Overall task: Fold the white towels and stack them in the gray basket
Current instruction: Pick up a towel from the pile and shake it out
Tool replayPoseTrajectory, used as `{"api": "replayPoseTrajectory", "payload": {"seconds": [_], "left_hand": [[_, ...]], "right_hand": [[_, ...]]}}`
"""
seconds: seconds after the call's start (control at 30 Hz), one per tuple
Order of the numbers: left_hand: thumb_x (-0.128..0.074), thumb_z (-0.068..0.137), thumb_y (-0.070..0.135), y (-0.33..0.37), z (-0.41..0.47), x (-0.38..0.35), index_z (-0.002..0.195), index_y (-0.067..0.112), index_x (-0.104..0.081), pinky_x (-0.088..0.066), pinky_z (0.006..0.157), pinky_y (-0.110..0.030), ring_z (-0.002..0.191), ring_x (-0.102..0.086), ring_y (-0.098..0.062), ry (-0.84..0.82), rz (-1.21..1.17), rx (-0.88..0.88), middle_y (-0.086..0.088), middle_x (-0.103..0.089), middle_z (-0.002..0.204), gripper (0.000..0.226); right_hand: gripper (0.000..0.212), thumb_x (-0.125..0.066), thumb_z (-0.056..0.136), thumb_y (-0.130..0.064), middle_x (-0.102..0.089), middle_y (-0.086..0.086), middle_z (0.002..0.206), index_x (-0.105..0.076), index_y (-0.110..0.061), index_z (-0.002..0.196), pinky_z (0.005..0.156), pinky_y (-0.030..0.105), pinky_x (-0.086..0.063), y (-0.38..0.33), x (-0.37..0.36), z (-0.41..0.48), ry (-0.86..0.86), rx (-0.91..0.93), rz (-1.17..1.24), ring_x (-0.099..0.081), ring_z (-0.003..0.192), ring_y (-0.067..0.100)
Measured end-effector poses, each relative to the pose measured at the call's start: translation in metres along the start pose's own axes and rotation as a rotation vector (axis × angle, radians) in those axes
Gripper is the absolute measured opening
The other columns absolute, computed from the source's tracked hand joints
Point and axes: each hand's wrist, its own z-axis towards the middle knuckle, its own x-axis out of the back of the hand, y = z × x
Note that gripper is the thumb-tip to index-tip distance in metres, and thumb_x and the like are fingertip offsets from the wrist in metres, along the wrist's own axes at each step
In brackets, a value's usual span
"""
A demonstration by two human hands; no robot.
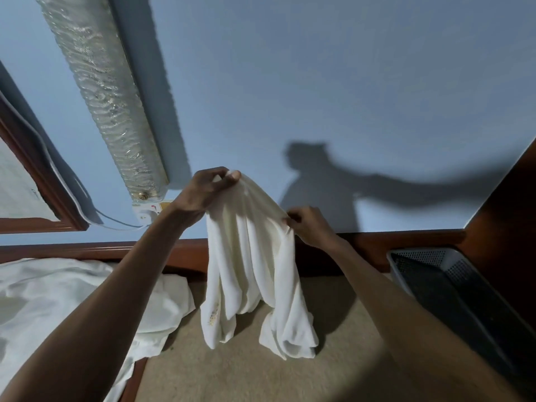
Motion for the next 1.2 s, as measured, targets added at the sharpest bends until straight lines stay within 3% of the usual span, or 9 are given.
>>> {"api": "replayPoseTrajectory", "payload": {"seconds": [0.2, 0.37, 0.47, 0.6, 0.77, 0.87, 1.03, 1.13, 1.2], "left_hand": [[-0.076, 0.09, 0.042, -0.041, -0.01, 0.001, 0.088, 0.01, -0.065, -0.038, 0.044, -0.021, 0.059, -0.053, -0.014, 0.126, 0.323, 0.193, 0.0, -0.062, 0.073, 0.033], [-0.088, 0.077, 0.044, -0.034, -0.017, -0.027, 0.139, 0.038, -0.056, -0.052, 0.092, -0.035, 0.12, -0.06, -0.036, -0.214, 0.404, 0.199, -0.03, -0.057, 0.13, 0.07], [-0.078, 0.09, 0.032, -0.016, -0.017, -0.043, 0.13, 0.027, -0.067, -0.055, 0.087, -0.029, 0.107, -0.071, -0.023, -0.487, 0.307, 0.212, -0.013, -0.073, 0.113, 0.042], [-0.072, 0.093, 0.041, -0.005, -0.012, -0.038, 0.091, 0.006, -0.07, -0.05, 0.074, -0.033, 0.08, -0.065, -0.017, -0.378, 0.273, 0.131, -0.005, -0.069, 0.088, 0.035], [-0.068, 0.098, 0.036, 0.007, -0.011, -0.041, 0.077, 0.005, -0.06, -0.039, 0.06, -0.022, 0.069, -0.05, -0.014, -0.28, 0.225, 0.018, -0.002, -0.053, 0.074, 0.038], [-0.066, 0.099, 0.041, 0.005, -0.011, -0.036, 0.079, 0.002, -0.059, -0.036, 0.059, -0.023, 0.068, -0.047, -0.013, -0.176, 0.224, -0.031, 0.001, -0.05, 0.072, 0.044], [-0.069, 0.095, 0.044, -0.019, -0.018, -0.012, 0.088, -0.007, -0.06, -0.035, 0.047, -0.02, 0.062, -0.047, -0.014, 0.064, 0.159, 0.049, -0.003, -0.049, 0.071, 0.052], [-0.078, 0.09, 0.038, -0.038, -0.025, -0.005, 0.105, 0.017, -0.071, -0.039, 0.045, -0.017, 0.065, -0.056, -0.012, 0.136, 0.335, 0.166, 0.001, -0.061, 0.077, 0.026], [-0.084, 0.083, 0.039, -0.041, -0.032, -0.007, 0.125, 0.035, -0.064, -0.043, 0.055, -0.017, 0.07, -0.057, -0.003, 0.001, 0.361, 0.177, 0.007, -0.06, 0.077, 0.046]], "right_hand": [[0.03, -0.058, 0.103, -0.022, -0.059, -0.01, 0.068, -0.065, -0.021, 0.074, 0.062, 0.03, -0.039, 0.012, 0.007, -0.001, -0.041, -0.104, 0.235, -0.052, 0.062, 0.002], [0.029, -0.053, 0.106, -0.027, -0.046, -0.013, 0.061, -0.062, -0.019, 0.079, 0.053, 0.02, -0.03, -0.033, 0.026, 0.001, -0.188, -0.013, 0.414, -0.04, 0.057, 0.004], [0.03, -0.059, 0.103, -0.03, -0.043, -0.001, 0.066, -0.063, -0.011, 0.08, 0.052, 0.031, -0.028, -0.046, 0.036, 0.007, -0.195, 0.089, 0.415, -0.037, 0.062, 0.017], [0.017, -0.075, 0.093, -0.027, -0.058, -0.006, 0.07, -0.072, -0.012, 0.086, 0.062, 0.022, -0.037, -0.037, 0.048, 0.006, -0.129, 0.131, 0.41, -0.05, 0.066, 0.006], [0.018, -0.086, 0.08, -0.017, -0.07, -0.008, 0.08, -0.069, -0.022, 0.08, 0.073, 0.029, -0.051, -0.007, 0.03, 0.001, -0.176, 0.062, 0.196, -0.065, 0.075, 0.009], [0.016, -0.076, 0.087, -0.017, -0.065, -0.006, 0.07, -0.065, -0.019, 0.076, 0.066, 0.032, -0.045, 0.01, 0.014, -0.006, -0.172, 0.003, 0.038, -0.059, 0.065, 0.009], [0.027, -0.064, 0.099, -0.025, -0.058, -0.001, 0.067, -0.064, -0.013, 0.075, 0.064, 0.039, -0.046, 0.022, 0.004, -0.01, -0.188, -0.088, 0.202, -0.055, 0.063, 0.013], [0.026, -0.058, 0.104, -0.031, -0.061, 0.0, 0.077, -0.066, -0.015, 0.085, 0.065, 0.031, -0.039, 0.0, 0.008, -0.007, -0.194, -0.051, 0.273, -0.053, 0.07, 0.01], [0.031, -0.057, 0.103, -0.035, -0.056, 0.004, 0.079, -0.064, -0.007, 0.092, 0.066, 0.032, -0.035, -0.017, 0.01, -0.004, -0.256, -0.009, 0.333, -0.05, 0.072, 0.016]]}}
